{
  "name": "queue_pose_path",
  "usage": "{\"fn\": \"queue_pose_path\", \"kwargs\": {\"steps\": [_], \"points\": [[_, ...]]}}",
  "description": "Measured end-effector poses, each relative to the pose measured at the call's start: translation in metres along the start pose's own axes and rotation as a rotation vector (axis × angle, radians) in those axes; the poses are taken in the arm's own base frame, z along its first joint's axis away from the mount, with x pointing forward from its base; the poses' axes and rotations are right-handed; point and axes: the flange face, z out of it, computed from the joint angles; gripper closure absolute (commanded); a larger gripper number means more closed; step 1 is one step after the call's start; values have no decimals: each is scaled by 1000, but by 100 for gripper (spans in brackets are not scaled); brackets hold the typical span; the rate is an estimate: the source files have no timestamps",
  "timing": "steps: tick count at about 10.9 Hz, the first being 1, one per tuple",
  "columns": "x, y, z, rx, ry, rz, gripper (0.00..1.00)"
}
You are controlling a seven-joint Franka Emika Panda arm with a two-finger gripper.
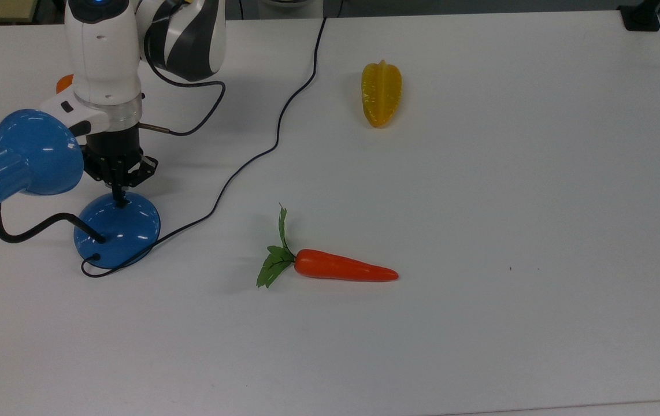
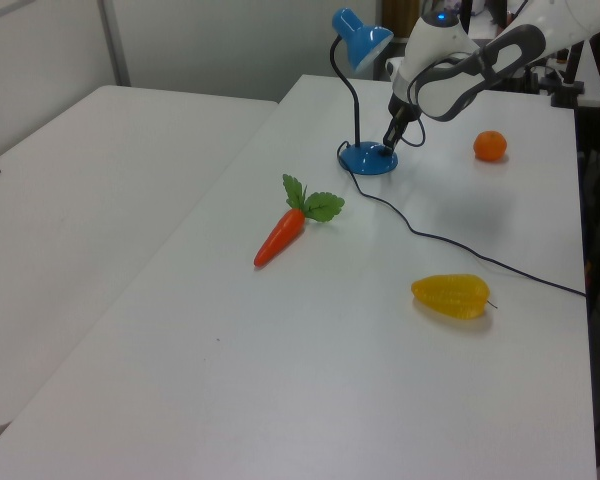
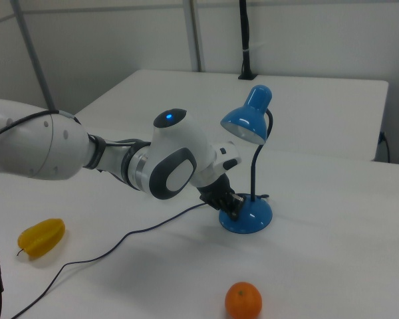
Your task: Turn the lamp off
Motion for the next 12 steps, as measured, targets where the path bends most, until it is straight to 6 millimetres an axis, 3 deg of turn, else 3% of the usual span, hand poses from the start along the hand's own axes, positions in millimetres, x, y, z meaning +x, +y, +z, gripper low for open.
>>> {"fn": "queue_pose_path", "kwargs": {"steps": [4,6,9,12], "points": [[-7,2,1,4,-56,-9,100],[-11,4,-14,17,-125,-41,100],[-11,10,-65,51,-180,-83,100],[-7,0,-138,105,-266,-108,100]]}}
